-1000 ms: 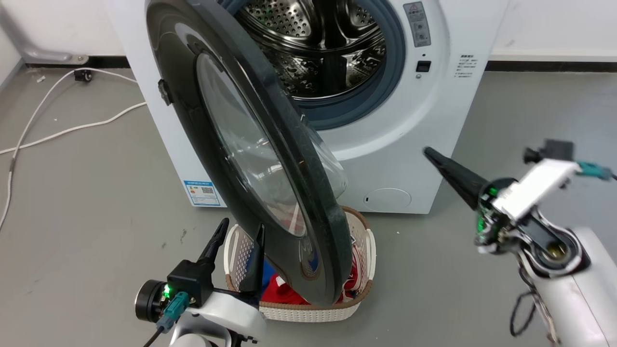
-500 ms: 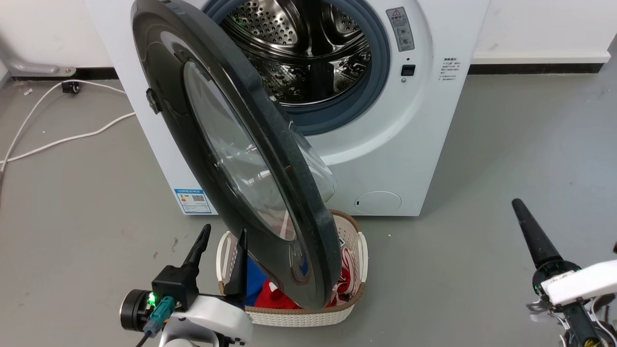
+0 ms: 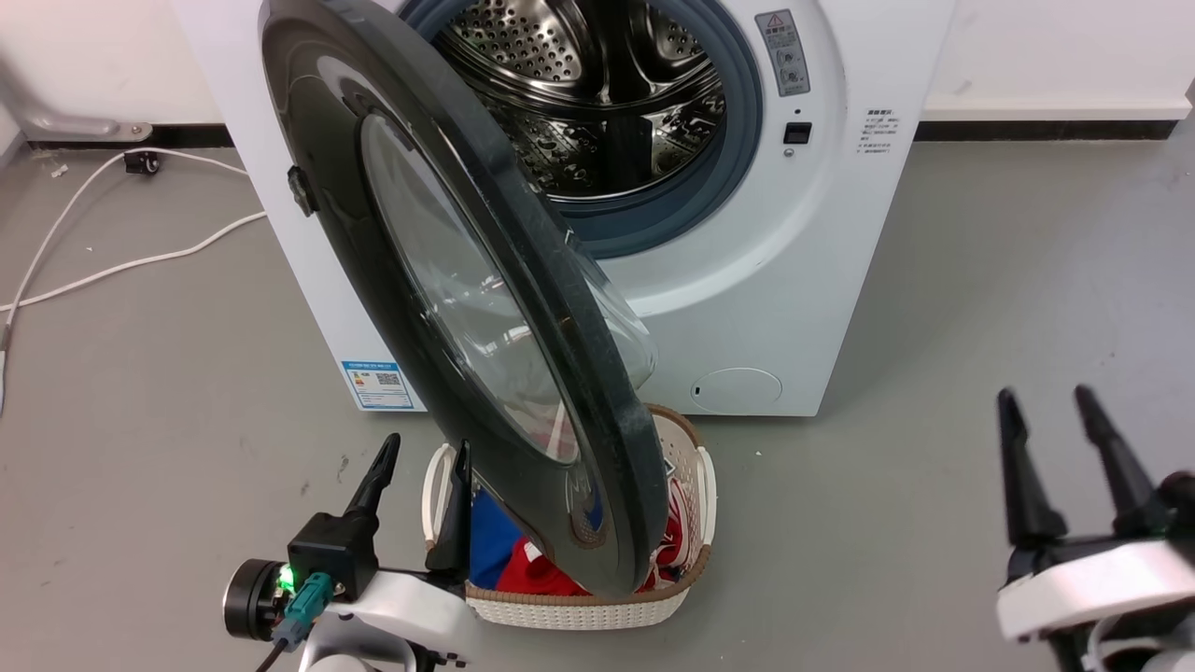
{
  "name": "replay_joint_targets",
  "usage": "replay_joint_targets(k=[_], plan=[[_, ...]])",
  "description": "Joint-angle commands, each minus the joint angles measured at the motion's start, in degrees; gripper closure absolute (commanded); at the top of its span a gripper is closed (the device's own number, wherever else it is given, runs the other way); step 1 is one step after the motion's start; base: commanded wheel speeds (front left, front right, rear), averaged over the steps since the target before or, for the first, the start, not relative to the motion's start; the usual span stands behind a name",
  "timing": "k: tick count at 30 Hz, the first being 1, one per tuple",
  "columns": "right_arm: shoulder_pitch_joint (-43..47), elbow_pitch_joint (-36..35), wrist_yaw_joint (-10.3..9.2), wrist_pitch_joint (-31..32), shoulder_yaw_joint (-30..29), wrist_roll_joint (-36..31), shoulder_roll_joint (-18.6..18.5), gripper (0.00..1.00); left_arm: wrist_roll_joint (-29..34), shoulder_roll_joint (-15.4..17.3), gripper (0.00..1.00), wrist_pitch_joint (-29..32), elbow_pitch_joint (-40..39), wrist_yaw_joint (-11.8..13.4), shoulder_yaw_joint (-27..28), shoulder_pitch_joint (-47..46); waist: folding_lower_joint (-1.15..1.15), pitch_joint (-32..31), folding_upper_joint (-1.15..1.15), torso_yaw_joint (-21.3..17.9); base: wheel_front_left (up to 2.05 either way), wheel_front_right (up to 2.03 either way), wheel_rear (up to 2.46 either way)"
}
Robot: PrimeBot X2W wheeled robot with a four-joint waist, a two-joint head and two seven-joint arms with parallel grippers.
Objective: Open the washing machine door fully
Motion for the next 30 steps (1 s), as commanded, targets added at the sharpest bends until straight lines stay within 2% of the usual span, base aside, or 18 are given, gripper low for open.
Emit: replay_joint_targets(k=[1, 10, 30], plan=[[2.2, -0.7, -0.01, 0.7, 0.4, -2.4, 1.5, 0.00, 0.4, -0.1, 0.00, -0.2, 0.0, -0.2, 0.3, -0.5, 0.00, 0.0, 0.00, 0.1, 0.00, 0.00, 0.00], [4.7, 1.3, -0.01, 1.5, 1.4, -6.0, 4.6, 0.00, 0.8, -0.1, 0.00, -0.2, 0.6, -0.6, 0.5, -0.2, 0.00, -0.2, 0.00, 0.3, 0.00, 0.00, 0.00], [4.5, 2.2, -0.01, 3.2, 1.1, -9.9, 4.9, 0.00, 1.0, -0.1, 0.00, -0.2, 1.0, -0.6, 0.7, -0.7, 0.00, -0.7, 0.00, 0.1, 0.00, 0.00, 0.00]])
